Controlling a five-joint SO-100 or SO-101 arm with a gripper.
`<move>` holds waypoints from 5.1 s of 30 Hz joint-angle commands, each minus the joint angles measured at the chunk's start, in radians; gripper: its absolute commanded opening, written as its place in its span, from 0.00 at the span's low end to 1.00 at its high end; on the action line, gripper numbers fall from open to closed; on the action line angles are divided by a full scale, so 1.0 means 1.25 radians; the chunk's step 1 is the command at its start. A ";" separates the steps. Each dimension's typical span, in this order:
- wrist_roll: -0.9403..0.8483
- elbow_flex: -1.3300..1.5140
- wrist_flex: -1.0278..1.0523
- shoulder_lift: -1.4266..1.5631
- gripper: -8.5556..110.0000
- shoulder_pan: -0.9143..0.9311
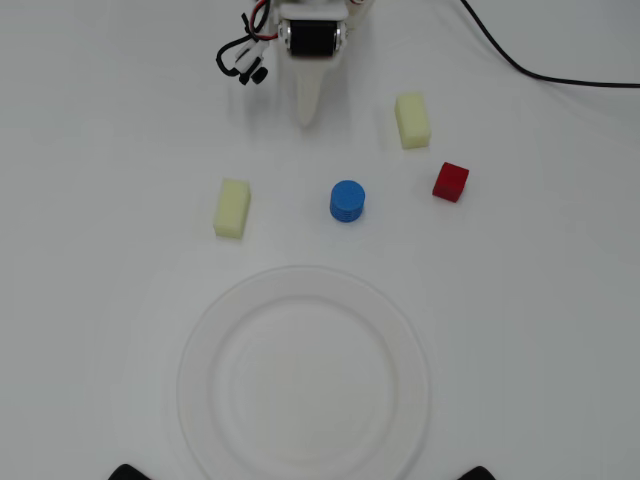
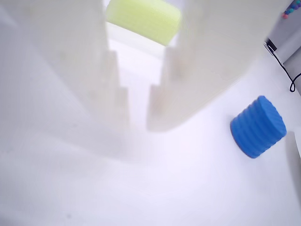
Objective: Grasp a blue block and put it in the dish.
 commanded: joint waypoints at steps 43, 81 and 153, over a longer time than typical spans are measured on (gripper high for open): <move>-0.074 -0.706 0.059 -0.756 0.08 -0.090; -0.134 -1.166 -0.038 -1.540 0.31 -0.119; -0.194 -1.598 -0.322 -1.761 0.07 -0.052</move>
